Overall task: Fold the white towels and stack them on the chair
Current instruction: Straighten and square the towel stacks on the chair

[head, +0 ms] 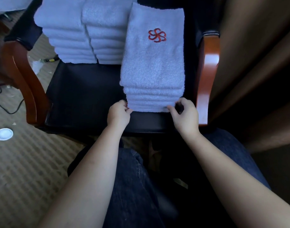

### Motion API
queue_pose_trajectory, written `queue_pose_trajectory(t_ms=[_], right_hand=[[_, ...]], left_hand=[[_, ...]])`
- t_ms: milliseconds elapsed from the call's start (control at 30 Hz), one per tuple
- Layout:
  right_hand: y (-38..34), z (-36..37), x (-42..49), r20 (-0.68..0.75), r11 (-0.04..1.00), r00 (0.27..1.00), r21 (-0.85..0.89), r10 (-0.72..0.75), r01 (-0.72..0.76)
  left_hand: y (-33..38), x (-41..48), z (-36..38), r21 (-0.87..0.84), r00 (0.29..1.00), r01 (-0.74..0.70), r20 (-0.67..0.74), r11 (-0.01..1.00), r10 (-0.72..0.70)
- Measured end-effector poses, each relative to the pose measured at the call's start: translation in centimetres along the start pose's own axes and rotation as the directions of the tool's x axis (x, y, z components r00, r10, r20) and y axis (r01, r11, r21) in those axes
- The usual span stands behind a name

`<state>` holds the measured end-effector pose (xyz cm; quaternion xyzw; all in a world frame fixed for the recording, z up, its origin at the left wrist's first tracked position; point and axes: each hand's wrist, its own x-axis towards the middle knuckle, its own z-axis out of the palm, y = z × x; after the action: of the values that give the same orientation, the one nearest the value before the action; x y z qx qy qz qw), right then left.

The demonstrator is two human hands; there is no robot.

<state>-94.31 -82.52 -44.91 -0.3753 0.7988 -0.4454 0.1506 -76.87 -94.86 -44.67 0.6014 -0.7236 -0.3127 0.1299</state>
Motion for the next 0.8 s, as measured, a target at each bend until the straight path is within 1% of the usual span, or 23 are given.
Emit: queue_pose_trajectory(t_ms=[100, 233, 367, 600, 700, 733, 800], right_hand=[[-0.1, -0.3, 0.9, 0.042, 0.999, 0.999, 0.036, 0.011, -0.012], [-0.2, -0.5, 1.3, 0.073, 0.999, 0.997, 0.042, 0.003, -0.006], [-0.1, -0.4, 1.6, 0.058, 0.999, 0.998, 0.037, 0.014, -0.016], [0.0, 0.0, 2.0, 0.026, 0.995, 0.996, 0.048, 0.085, -0.087], [0.1, 0.1, 2.1, 0.029, 0.990, 0.995, 0.094, 0.099, -0.101], [0.1, 0.1, 2.0, 0.028, 0.988, 0.994, 0.113, 0.102, -0.105], [0.2, 0.2, 2.0, 0.031, 0.983, 0.993, 0.144, 0.112, -0.115]], left_hand=[[-0.1, 0.0, 0.1, 0.091, 1.000, -0.001, 0.015, 0.996, -0.001], [0.0, 0.1, 0.3, 0.156, 1.000, -0.011, 0.006, 0.988, 0.010], [0.1, 0.2, 0.4, 0.170, 1.000, 0.012, 0.006, 0.985, -0.014], [0.3, 0.0, 0.3, 0.168, 0.999, 0.032, -0.001, 0.985, -0.032], [0.3, -0.1, 0.2, 0.130, 0.999, 0.048, 0.007, 0.990, -0.050], [0.3, -0.2, 0.0, 0.088, 0.999, 0.043, 0.017, 0.995, -0.045], [0.6, -0.5, -0.6, -0.050, 1.000, -0.004, 0.024, 0.999, 0.005]])
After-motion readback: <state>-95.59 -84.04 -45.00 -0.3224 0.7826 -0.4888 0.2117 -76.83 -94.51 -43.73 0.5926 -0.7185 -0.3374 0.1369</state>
